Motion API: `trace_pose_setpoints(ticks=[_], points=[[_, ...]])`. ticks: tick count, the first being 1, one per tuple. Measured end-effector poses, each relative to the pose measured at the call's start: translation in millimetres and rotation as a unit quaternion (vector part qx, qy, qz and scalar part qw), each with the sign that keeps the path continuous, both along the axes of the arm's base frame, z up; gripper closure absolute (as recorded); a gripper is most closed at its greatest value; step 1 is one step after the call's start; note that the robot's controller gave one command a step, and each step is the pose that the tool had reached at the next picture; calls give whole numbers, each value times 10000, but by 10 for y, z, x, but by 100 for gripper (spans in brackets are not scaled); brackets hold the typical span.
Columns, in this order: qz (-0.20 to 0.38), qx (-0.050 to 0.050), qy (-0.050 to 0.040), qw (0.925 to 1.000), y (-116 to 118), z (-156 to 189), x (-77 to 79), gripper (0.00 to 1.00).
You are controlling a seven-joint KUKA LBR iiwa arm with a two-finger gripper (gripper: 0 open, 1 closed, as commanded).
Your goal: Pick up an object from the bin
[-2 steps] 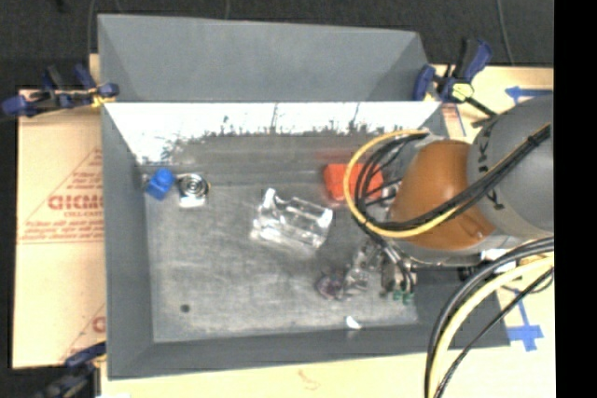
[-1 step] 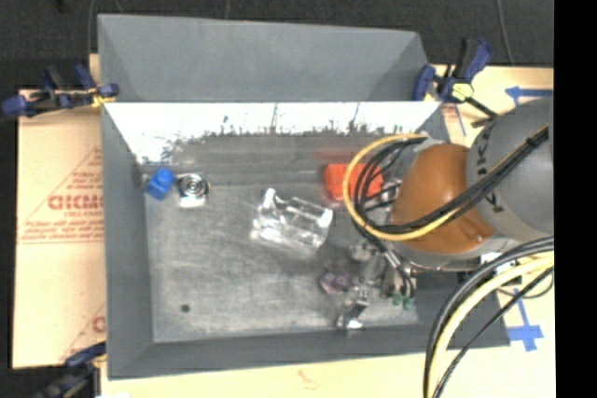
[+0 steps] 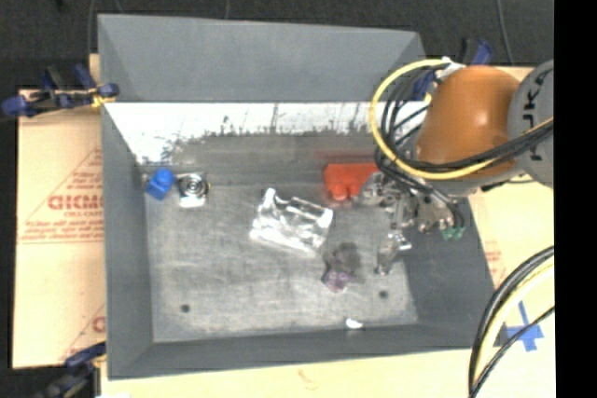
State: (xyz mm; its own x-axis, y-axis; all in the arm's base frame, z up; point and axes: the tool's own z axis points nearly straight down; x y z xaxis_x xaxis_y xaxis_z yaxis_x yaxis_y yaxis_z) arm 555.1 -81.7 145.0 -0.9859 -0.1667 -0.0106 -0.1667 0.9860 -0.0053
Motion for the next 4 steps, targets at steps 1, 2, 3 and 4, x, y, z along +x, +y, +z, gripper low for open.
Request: trace_pose_setpoints(ticks=[1,2,3,4], points=[[810,-10,4,9967,-222,837,74,0],[955,37,41,9954,781,180,501,0],[31,32,-5,10000,814,-712,454,0],[33,34,-46,10000,816,-678,478,100]])
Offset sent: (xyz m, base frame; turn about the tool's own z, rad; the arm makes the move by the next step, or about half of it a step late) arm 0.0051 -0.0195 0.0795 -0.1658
